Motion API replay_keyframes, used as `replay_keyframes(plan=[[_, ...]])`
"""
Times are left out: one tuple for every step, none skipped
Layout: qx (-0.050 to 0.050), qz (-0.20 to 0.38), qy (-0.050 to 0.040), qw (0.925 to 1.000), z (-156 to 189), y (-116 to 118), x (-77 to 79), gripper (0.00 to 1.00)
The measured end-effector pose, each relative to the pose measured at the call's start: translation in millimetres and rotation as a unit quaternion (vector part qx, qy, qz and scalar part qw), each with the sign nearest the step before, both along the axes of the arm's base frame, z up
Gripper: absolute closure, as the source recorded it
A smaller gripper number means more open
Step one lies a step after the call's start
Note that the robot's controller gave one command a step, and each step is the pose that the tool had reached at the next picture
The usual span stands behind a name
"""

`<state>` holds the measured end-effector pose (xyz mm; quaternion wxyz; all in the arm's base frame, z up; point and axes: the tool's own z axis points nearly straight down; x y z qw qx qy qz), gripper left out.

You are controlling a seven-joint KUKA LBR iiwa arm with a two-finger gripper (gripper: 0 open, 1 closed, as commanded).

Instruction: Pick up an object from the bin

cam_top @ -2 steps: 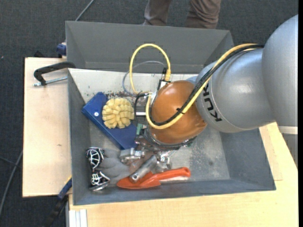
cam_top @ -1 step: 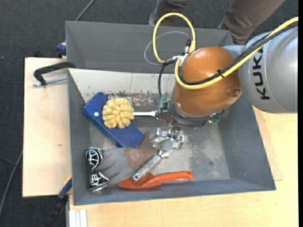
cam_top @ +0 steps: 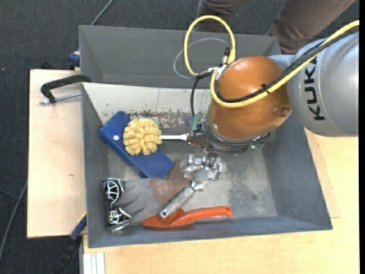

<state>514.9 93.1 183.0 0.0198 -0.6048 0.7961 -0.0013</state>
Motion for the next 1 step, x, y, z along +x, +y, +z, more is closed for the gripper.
replay_keyframes(plan=[[-0.004, 0.075, -0.0052, 0.9972, -18.8, 18.7, 10.4, 1.00]])
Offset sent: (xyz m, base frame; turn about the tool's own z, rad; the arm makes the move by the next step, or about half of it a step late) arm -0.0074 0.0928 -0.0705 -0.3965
